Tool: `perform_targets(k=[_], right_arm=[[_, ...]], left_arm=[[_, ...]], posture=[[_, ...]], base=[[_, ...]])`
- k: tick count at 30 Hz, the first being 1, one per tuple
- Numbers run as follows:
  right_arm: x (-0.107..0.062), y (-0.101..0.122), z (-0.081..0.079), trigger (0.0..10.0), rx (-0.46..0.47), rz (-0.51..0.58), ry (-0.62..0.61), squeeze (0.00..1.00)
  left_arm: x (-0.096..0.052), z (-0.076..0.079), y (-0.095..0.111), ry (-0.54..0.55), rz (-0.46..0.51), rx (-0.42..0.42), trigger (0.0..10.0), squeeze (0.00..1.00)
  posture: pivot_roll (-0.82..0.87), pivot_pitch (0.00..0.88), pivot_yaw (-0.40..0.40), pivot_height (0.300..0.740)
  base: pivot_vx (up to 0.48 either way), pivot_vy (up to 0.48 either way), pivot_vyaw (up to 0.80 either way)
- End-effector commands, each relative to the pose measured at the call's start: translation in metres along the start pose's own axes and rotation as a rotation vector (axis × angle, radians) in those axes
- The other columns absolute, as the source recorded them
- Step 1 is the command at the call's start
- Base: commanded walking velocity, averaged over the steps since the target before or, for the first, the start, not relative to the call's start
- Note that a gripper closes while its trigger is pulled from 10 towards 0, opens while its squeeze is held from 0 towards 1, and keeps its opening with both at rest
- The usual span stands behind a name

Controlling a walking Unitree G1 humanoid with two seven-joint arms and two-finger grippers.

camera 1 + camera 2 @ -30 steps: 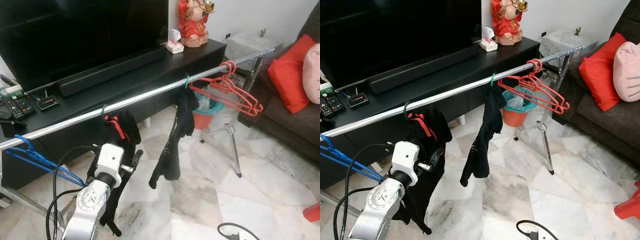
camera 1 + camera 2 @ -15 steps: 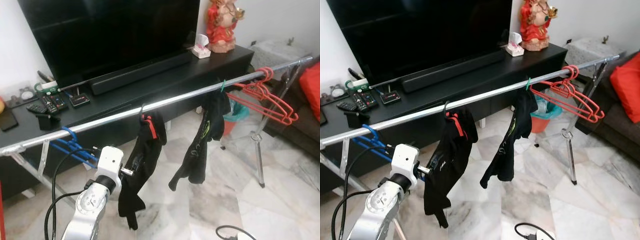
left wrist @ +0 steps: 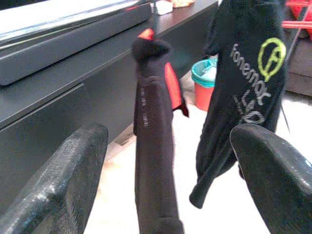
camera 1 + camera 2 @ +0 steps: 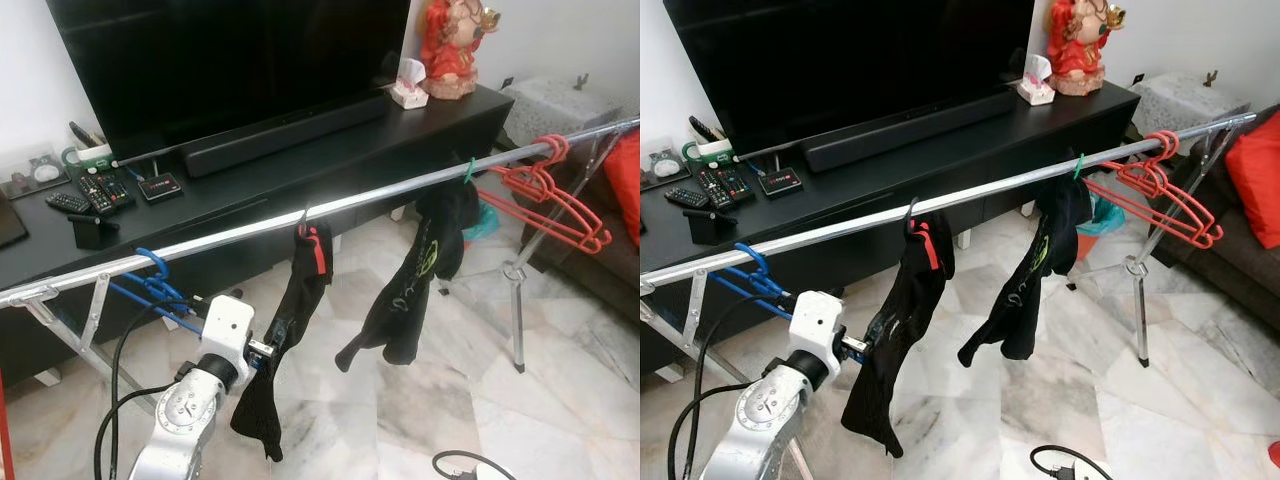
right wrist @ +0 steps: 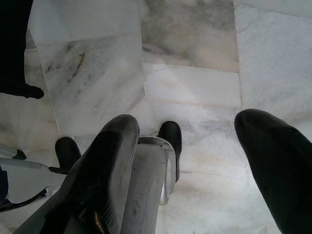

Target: Hang hanger

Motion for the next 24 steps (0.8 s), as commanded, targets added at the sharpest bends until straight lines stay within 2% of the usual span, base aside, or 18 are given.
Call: perform_targets(k=[1,5,24], right_arm=[[-0.0005,-0.0016,0.0005,10.0,0.012,-0.003,-0.006,0.0],[-0.0003,-0.0011,-0.0002,10.0,0.014,-0.001,-0.004,0.0],[0.0004,0.0006,-0.0021,10.0,0.016,0.0,0.003,0.0]], left_arm=[[0.0011,0.0003,0.0061,0.003,0.011,0.014,10.0,0.0],[0.0002,-0.0015,0.0052,0.005,0.007,0.006,10.0,0.0],[-0.0005,-0.0083,0.0043,0.027,-0.005,0.019,10.0,0.0]], posture=[[0.07,0.0,0.006,0.74],[0.07,0.0,0.009,0.74],[0.08,0.0,0.012,0.74]], base=[[0.0,0.0,0.0],[0.193,0.0,0.0],[0.0,0.0,0.0]])
Point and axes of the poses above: a point about 5 cm out from each wrist's last joint towards the gripper, its own x axis pointing out of the wrist towards the gripper, its own y axis along the axis of the wrist's last joint, z = x × y, the point moved 4 cm from there along x, pointing out of the wrist towards the gripper, and after that the axes turned 7 degrees about -x, right-handed, at the moved point
